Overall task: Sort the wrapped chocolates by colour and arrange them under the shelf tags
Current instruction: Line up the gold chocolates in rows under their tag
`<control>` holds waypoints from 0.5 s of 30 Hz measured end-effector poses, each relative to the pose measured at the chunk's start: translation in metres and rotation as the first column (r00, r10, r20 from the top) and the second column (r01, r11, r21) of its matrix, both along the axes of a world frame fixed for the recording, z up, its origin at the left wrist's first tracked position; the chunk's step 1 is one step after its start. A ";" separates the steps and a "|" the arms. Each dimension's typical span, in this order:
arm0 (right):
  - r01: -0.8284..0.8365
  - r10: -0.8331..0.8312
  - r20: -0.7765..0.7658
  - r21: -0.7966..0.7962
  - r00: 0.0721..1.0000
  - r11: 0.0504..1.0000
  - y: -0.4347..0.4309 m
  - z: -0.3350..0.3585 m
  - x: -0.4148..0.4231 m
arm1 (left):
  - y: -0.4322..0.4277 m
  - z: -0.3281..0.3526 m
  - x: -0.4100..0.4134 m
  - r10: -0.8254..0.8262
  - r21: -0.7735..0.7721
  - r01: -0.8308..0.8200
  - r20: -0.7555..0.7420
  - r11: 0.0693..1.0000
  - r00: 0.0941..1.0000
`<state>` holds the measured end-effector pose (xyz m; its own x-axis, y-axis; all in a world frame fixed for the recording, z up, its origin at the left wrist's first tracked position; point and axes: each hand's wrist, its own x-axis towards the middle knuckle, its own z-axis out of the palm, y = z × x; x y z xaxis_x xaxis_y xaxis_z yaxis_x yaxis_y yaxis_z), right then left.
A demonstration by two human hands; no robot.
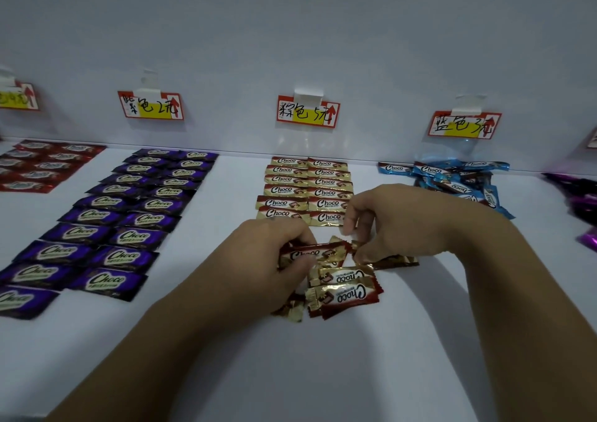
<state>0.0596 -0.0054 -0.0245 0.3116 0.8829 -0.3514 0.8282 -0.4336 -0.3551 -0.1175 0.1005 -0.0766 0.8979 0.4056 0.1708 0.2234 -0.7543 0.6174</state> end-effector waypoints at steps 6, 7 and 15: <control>-0.009 0.010 -0.001 0.121 1.000 0.993 -0.001 -0.001 0.000 | -0.002 0.000 -0.002 0.036 -0.170 -0.020 0.091 0.985 0.995; 0.003 -0.002 -0.002 0.169 1.000 0.986 -0.002 -0.001 0.003 | -0.001 0.000 -0.002 0.065 -0.177 -0.044 0.115 0.983 0.991; 0.218 -0.037 -0.340 0.511 0.940 0.831 -0.008 0.006 0.002 | 0.007 0.002 -0.002 0.318 -0.257 -0.288 0.080 0.922 0.945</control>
